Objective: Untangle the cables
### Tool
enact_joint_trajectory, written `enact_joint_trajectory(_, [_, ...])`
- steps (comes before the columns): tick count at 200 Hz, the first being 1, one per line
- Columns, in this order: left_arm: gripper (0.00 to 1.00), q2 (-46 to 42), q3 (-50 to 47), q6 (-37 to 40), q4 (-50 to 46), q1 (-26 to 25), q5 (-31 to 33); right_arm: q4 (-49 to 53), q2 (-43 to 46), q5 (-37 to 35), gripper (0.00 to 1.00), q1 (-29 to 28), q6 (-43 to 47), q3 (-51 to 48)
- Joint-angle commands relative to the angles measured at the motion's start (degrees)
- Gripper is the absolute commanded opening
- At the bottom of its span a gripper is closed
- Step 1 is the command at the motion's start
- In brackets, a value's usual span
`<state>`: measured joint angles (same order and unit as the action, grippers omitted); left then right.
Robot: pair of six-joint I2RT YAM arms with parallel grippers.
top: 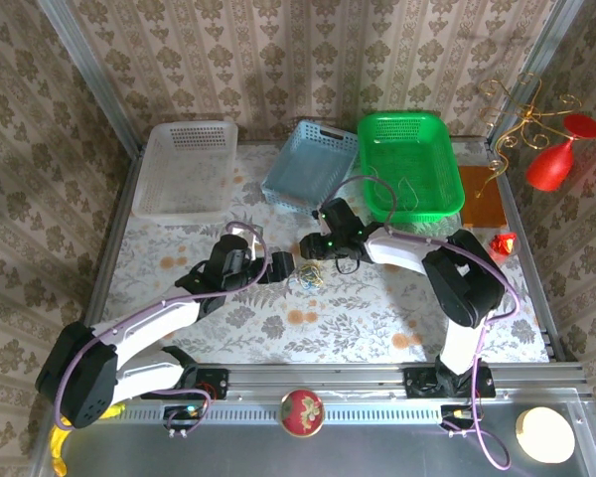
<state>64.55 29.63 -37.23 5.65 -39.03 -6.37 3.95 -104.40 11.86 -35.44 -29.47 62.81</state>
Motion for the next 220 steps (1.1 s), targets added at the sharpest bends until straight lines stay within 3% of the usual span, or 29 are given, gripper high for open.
enact_joint_trajectory(1, [1.0,-0.6,-0.2,0.9,0.6,-0.5,0.2,2.0,-2.0,-2.0,0.45,-0.5,1.6,2.5])
enact_joint_trajectory(45, [1.0,-1.6,-0.5,0.8,0.5,-0.6,0.3,2.4,-4.3,-3.6,0.5,-0.9,1.8,3.4])
enact_joint_trajectory(94, [1.0,-2.2,-0.4,0.8,0.4,-0.7,0.5,1.8,-6.3,-3.0,0.48,-1.3,1.6,4.1])
enact_joint_trajectory(132, [1.0,-1.9,-0.5,0.7,0.5,-0.9,0.5,1.3,-7.8,-1.4,0.38,-1.3,1.0,5.5])
enact_joint_trajectory(184, [1.0,-2.2,-1.0,0.8,0.4,-1.1,0.8,2.1,-6.1,-0.6,0.0,-1.2,1.9,5.5])
enact_joint_trajectory(220, [1.0,-1.9,-1.8,1.3,1.2,-1.1,1.1,2.7,-0.7,1.4,0.0,-1.1,1.9,4.6])
